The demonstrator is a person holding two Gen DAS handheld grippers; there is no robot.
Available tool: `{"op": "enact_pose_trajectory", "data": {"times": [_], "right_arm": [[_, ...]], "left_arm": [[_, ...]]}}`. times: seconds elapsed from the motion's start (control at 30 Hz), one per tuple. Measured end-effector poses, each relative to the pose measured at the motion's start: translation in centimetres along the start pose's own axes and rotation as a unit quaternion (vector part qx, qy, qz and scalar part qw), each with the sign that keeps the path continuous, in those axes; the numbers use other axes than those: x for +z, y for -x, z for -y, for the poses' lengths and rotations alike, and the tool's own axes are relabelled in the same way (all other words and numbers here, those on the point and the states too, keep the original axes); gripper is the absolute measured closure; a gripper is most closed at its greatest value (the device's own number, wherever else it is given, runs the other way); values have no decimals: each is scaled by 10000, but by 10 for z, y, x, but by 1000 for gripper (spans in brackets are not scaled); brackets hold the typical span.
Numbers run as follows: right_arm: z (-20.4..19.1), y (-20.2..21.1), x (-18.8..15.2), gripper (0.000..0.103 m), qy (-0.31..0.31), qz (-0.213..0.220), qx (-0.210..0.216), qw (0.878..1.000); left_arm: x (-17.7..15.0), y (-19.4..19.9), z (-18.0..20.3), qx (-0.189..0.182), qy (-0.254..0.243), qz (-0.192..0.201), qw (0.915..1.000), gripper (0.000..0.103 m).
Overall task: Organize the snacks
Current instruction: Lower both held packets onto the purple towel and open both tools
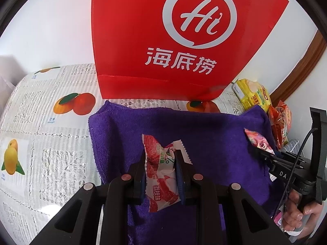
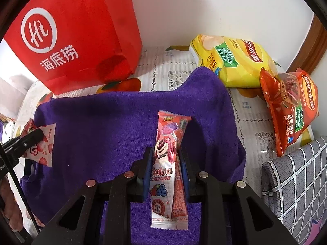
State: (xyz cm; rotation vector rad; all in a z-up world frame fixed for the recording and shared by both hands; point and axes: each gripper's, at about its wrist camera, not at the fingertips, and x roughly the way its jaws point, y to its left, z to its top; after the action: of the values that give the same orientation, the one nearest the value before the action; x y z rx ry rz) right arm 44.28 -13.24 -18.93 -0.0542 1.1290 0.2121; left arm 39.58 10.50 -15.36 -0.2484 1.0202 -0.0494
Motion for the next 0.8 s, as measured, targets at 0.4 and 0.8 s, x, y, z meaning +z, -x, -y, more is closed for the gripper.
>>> {"op": "enact_pose_trajectory", "data": {"times": [0.4,0.8], "right_arm": [[-10,21,0,54,202,249,49,9995],[-13,52,1,54,185,560,146,9982]], "left_arm": [[0,0,0,-201,80,69,9997,80],[6,16,14,-108,-102,282,9995,43]]}}
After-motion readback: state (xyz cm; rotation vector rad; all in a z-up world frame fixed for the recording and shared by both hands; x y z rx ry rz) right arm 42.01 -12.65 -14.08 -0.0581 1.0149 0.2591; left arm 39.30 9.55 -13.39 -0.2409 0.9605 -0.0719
